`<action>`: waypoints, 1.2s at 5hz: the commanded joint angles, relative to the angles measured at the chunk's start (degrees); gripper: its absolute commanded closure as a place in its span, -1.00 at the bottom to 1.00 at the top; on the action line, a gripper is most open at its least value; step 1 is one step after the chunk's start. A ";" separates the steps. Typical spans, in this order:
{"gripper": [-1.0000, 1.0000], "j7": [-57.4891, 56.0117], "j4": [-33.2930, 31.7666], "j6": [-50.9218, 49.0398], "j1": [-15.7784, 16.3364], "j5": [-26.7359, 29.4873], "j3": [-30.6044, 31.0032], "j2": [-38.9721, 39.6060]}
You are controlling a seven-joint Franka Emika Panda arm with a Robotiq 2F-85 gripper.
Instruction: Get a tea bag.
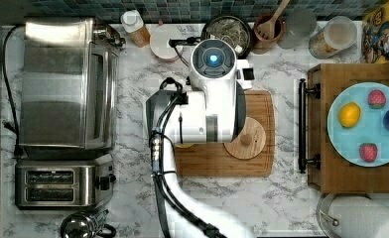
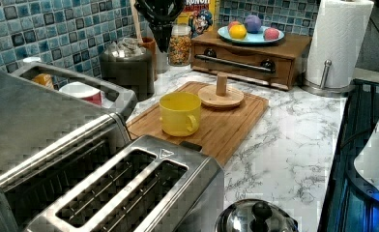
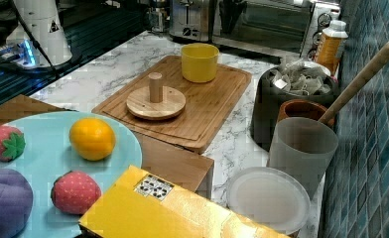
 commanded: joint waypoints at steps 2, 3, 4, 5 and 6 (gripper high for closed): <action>1.00 4.08 14.10 8.29 1.61 -2.10 -5.10 -0.20; -1.00 5.22 14.65 11.33 -0.51 -2.85 -2.92 1.42; -1.00 6.42 17.71 11.16 0.03 -4.90 -3.24 4.18; -1.00 6.24 21.96 9.13 -0.33 -5.50 -2.91 7.82; -1.00 6.26 26.88 6.75 -0.66 -5.04 -2.84 11.56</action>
